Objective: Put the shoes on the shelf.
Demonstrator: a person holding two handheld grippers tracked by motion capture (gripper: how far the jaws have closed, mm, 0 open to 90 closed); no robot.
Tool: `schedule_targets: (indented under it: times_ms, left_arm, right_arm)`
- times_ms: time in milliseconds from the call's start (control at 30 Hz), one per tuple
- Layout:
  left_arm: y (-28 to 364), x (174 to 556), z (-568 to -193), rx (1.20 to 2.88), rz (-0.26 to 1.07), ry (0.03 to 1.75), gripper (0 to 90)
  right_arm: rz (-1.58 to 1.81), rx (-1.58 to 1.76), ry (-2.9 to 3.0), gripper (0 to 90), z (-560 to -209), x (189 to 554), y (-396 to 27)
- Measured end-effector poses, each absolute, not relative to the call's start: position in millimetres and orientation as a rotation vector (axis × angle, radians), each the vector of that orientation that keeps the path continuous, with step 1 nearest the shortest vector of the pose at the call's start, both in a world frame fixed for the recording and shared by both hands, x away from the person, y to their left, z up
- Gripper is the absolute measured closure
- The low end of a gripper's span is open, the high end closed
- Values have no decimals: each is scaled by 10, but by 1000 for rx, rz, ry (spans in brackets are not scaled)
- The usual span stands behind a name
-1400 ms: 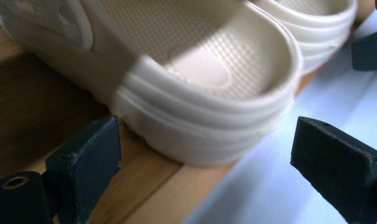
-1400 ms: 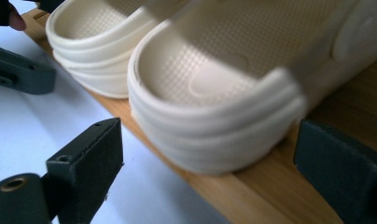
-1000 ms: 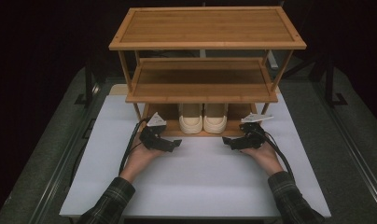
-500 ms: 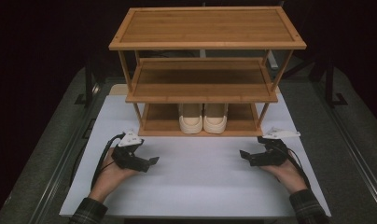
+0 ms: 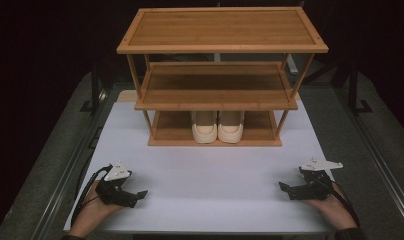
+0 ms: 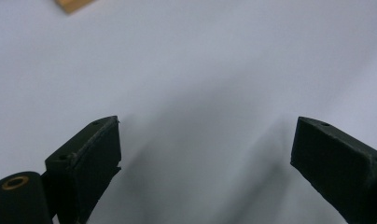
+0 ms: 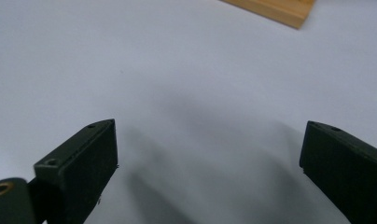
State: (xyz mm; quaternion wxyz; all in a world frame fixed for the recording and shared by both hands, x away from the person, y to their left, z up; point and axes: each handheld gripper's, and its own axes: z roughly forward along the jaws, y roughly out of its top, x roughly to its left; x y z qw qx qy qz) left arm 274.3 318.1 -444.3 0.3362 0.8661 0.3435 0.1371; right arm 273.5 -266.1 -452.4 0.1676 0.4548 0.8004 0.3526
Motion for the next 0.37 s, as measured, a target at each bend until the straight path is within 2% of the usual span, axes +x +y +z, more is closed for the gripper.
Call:
schedule_targets:
  times_ms: [367]
  left_arm:
    - [3233,2682,-4504,2224,383,895,81]
  right_arm:
    - [938,1298,2290,39,-4574,2736,-2664]
